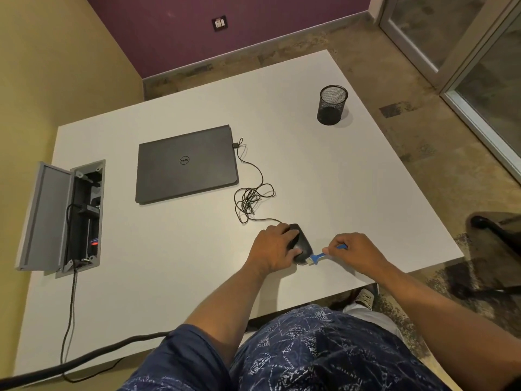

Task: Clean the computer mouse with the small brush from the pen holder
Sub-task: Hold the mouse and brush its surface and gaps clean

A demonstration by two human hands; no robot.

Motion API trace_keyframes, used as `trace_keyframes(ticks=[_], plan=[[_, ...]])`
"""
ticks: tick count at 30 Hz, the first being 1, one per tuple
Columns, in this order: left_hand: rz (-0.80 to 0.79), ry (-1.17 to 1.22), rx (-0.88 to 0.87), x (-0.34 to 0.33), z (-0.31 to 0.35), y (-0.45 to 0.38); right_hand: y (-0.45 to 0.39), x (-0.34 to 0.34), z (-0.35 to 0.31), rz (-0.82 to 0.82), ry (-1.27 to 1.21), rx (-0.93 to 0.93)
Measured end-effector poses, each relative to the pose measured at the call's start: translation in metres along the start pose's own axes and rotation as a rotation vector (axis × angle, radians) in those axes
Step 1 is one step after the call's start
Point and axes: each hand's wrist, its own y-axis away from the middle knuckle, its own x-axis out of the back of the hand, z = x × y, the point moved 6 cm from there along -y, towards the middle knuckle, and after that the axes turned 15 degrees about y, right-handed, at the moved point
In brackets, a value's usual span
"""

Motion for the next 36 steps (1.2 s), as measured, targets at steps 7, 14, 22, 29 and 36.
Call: trace_keyframes(ticks=[7,14,22,29,36], plan=[[-0.009,0.017,0.013,0.002,0.000,-0.003,0.002,-0.018,-0.004,-0.008,0.022,0.032],[-0.031,0.048,0.023,0.006,-0.001,-0.006,0.004,-0.017,-0.008,0.031,0.093,0.037],[-0.029,0.062,0.026,0.007,-0.001,-0.006,0.011,-0.030,-0.035,0.052,0.493,0.250],[-0.029,0.062,0.029,0.008,-0.001,-0.006,0.022,-0.036,-0.047,0.083,0.719,0.401],[-0.025,0.050,0.016,0.010,0.001,-0.007,0.020,-0.034,-0.042,0.026,0.714,0.327]])
